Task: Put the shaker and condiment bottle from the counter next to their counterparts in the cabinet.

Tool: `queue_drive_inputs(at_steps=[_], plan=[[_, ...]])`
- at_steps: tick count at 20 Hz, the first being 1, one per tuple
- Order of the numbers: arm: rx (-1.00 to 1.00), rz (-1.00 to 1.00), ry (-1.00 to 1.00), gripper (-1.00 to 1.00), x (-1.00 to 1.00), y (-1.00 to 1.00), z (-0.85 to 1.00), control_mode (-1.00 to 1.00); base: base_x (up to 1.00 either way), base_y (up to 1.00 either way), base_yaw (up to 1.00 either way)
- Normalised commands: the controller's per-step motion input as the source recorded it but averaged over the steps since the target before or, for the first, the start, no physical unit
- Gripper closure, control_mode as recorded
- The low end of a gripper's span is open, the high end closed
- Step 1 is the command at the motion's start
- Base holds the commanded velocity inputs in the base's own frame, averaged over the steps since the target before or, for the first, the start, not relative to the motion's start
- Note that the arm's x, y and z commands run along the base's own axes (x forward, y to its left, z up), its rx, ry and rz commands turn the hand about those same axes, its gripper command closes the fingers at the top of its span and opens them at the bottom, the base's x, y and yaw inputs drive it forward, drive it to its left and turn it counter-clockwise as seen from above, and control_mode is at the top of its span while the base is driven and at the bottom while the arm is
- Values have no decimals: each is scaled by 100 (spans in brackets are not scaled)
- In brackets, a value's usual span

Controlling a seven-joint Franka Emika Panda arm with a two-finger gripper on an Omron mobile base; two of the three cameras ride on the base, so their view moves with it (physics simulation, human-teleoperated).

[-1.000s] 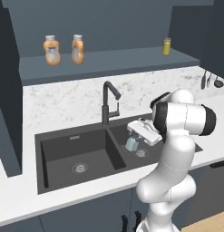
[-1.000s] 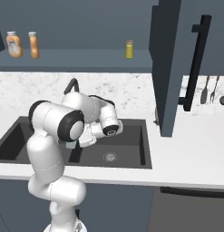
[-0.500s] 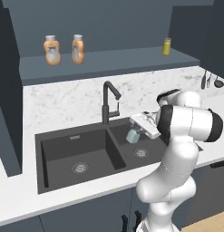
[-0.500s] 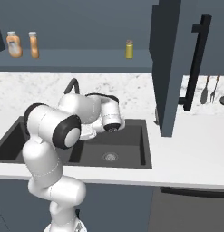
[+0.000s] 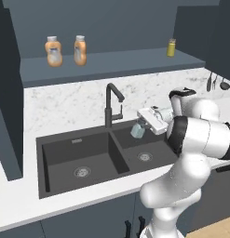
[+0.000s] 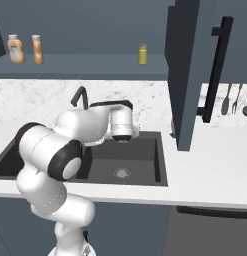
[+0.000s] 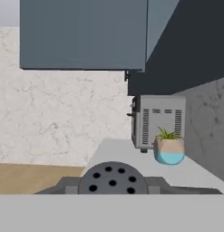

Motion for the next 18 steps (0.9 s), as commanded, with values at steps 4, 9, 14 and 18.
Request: queue_drive_inputs(at_steps=[4,9,14,18], plan=[[-2,-27,0,100,2,0,52,-100,0,0,0],[-4,-28,0,100,0,0,59,-100,0,0,0],[-4,-29,0,100,0,0,60,-100,0,0,0],[-2,-26,-1,100,0,0,60,-100,0,0,0]])
